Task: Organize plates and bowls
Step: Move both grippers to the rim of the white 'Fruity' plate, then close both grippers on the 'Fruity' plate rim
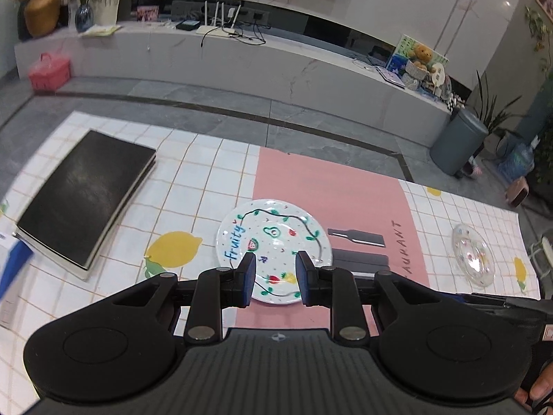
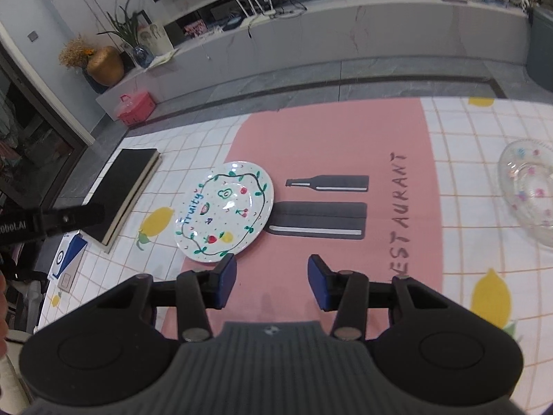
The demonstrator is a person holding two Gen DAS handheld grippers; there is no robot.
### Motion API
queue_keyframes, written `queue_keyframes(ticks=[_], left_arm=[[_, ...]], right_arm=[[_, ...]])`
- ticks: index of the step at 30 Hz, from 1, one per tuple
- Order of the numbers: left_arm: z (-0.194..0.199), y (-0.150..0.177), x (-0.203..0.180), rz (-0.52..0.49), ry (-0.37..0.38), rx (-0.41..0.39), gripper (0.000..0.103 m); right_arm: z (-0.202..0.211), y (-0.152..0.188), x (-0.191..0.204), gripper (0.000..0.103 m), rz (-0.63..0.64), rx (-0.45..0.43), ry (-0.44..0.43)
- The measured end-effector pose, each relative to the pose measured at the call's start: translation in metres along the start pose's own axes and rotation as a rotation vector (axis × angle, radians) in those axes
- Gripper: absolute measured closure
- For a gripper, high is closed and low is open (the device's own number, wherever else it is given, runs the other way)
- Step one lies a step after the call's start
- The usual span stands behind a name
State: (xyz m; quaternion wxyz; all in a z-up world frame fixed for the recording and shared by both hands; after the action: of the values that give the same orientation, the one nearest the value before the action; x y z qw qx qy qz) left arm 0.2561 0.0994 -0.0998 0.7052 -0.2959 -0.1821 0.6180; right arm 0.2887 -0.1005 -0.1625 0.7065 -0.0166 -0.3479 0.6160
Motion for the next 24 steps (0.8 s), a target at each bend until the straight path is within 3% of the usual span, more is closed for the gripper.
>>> queue_keyframes(ticks=[9,24], left_arm=[[-0.051,0.021,0.040,0.176,0.045,0.015,0.074],[-0.100,0.029,0.075,0.291,0.032,0.049,0.074]], right_arm=[[-0.054,-0.013,0.003,0.061,-0.089,0.047,-0.025],[-0.102,-0.038,-0.015,0.068,-0.243,0.038,-0.030]])
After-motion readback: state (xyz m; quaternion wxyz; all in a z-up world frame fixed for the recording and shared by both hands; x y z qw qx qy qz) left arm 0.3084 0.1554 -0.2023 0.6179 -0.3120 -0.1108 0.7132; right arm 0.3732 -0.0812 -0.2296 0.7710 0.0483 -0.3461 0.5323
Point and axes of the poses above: each gripper's, at about its wrist camera, not at the fingertips, and z roughly against the way its jaws point, x to its left, y to its underside, the point moved 7 cm from there along -z, roughly the way its jaws point, and after that the axes turned 12 degrees about -z, right-handed, at the moved point
